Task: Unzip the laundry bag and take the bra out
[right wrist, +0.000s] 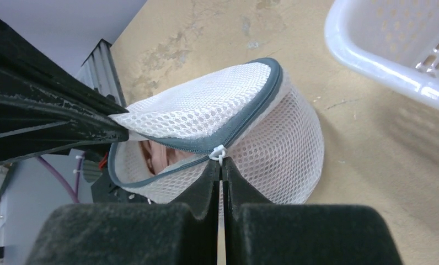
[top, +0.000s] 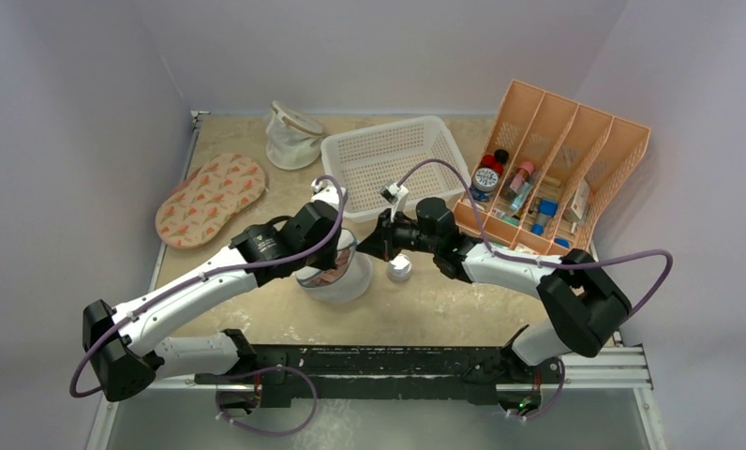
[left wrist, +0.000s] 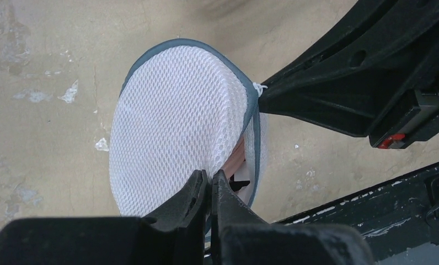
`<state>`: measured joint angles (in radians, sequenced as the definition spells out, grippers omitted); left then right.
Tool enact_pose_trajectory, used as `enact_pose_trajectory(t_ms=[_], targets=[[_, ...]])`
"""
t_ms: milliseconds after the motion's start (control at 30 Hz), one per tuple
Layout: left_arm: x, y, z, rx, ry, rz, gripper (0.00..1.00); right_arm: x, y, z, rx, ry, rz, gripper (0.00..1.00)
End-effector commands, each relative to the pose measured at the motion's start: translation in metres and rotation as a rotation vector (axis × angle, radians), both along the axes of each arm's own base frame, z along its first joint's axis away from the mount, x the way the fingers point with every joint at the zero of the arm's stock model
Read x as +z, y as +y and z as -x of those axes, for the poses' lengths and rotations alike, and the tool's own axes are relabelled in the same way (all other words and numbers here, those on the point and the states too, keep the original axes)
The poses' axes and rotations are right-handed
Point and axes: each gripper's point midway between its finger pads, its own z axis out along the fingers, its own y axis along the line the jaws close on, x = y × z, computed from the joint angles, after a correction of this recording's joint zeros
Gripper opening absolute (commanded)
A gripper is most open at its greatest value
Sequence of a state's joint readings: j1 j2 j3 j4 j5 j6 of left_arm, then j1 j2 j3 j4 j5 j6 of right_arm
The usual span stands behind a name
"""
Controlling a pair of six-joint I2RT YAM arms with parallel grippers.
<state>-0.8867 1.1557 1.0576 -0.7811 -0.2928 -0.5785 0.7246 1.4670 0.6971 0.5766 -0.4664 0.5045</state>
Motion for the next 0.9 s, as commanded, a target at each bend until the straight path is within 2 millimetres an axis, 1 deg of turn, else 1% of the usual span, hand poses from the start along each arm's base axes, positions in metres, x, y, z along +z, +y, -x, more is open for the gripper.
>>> enact_pose_trajectory(t_ms=[0,33,100,200,267,300,367,433,533,667,767,867], targets=[[0.009,0.012,-0.003,0.036,-0.031,-0.031,0.00,0.017,0.010,-0.006,0.060,-0.108,0.014,0.00],[0.008,0.010,-0.005,0.042,-0.026,-0.030,0.01,0.020,0.014,0.000,0.085,-0.116,0.002,0.00],[0.005,0.006,-0.009,0.051,-0.022,-0.035,0.09,0.028,0.015,0.008,0.106,-0.122,-0.030,0.00],[0.005,0.006,-0.017,0.085,-0.042,-0.044,0.29,0.034,0.013,0.013,0.105,-0.118,-0.061,0.00],[0.007,-0.002,-0.023,0.083,-0.060,-0.017,0.40,0.037,0.013,0.017,0.113,-0.113,-0.082,0.00],[0.008,-0.005,-0.025,0.082,-0.063,-0.010,0.43,0.037,0.013,0.019,0.115,-0.108,-0.092,0.00],[0.010,-0.012,-0.030,0.069,-0.070,-0.008,0.44,0.038,0.013,0.021,0.119,-0.100,-0.106,0.00],[0.011,-0.016,-0.035,0.059,-0.078,-0.025,0.40,0.039,0.014,0.022,0.126,-0.096,-0.115,0.00],[0.011,-0.016,-0.040,0.047,-0.078,-0.069,0.29,0.039,0.015,0.022,0.134,-0.091,-0.114,0.00],[0.012,-0.010,-0.035,0.019,-0.077,-0.091,0.12,0.037,0.014,0.021,0.122,-0.091,-0.102,0.00],[0.017,0.000,-0.029,-0.001,-0.091,-0.105,0.01,0.032,0.013,0.023,0.121,-0.062,-0.093,0.00],[0.024,0.007,-0.020,-0.039,-0.109,-0.095,0.00,0.027,0.008,0.011,0.060,-0.062,-0.072,0.00]])
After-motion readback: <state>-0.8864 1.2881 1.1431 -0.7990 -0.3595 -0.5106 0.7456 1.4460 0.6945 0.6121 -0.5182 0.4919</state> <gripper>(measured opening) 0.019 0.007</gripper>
